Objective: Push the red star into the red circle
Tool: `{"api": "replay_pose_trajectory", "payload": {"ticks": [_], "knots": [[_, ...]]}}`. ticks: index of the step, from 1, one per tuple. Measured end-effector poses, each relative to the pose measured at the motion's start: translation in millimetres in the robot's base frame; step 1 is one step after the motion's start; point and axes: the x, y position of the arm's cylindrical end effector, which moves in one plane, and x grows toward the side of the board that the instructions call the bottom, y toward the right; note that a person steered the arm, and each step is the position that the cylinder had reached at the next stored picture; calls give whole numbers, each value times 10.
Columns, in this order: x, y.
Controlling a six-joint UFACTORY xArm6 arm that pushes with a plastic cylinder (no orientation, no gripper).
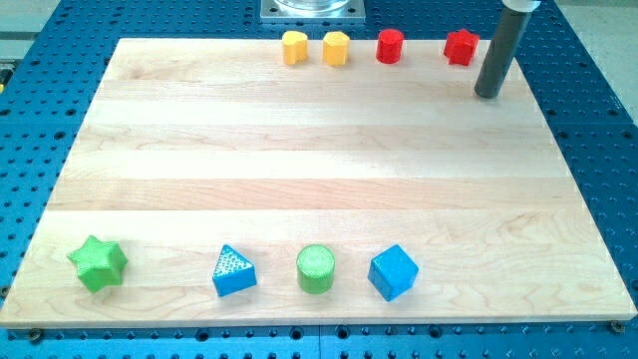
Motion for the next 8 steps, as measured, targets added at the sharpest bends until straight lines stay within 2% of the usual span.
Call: {"api": "replay_pose_trajectory", "payload": {"ticks": [1,2,3,7,8], "knots": [[375,-117],[435,-110],[196,333],[95,224],[-243,343]]}}
